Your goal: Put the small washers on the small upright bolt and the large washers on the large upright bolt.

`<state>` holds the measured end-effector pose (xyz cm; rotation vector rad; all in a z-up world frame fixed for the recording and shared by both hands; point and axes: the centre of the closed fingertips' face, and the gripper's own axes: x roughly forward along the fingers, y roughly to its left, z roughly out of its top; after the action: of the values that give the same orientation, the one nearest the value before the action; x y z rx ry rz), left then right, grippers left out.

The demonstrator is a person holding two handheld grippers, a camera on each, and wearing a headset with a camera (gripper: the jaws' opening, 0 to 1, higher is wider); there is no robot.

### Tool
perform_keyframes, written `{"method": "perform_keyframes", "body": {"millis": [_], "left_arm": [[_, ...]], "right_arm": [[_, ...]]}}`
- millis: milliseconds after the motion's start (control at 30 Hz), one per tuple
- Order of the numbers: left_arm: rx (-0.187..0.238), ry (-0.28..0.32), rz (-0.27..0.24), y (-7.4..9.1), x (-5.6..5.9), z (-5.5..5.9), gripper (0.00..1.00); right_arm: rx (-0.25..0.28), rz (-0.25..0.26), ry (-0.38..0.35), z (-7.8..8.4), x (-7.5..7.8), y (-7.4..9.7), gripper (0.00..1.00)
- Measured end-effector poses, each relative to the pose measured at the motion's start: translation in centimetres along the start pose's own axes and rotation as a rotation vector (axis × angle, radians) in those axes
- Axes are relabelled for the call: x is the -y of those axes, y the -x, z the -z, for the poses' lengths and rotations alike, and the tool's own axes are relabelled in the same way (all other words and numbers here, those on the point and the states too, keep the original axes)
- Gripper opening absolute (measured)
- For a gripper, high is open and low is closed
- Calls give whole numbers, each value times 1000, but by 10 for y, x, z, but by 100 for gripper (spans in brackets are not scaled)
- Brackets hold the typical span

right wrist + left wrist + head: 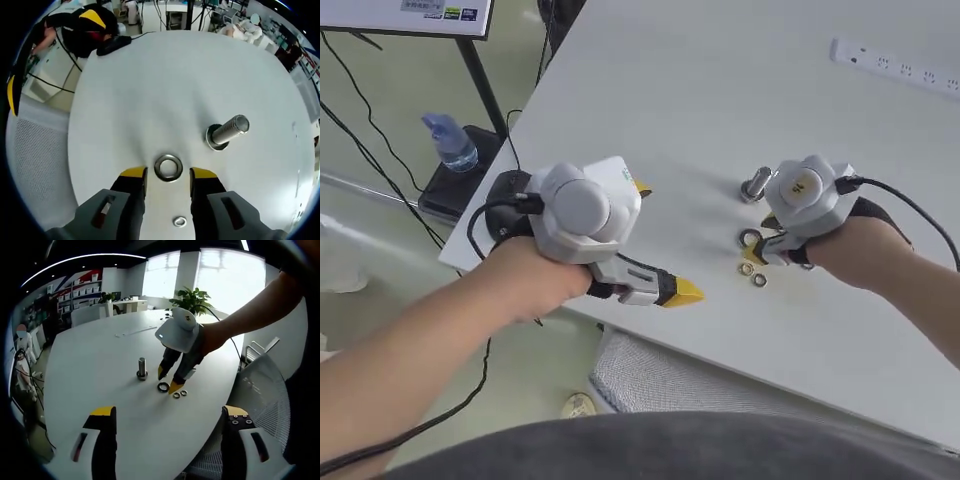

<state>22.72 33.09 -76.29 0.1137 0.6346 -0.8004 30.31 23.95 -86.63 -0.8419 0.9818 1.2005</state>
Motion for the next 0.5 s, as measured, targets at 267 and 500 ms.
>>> {"method": "perform_keyframes", "body": {"millis": [267, 500], "left_arm": [[4, 8, -3, 4, 3, -2, 86], [9, 8, -9, 4, 4, -4, 86]], "right_arm": [[30, 5, -30, -1, 3, -2, 34], [30, 7, -50, 2, 6, -4, 32]]}}
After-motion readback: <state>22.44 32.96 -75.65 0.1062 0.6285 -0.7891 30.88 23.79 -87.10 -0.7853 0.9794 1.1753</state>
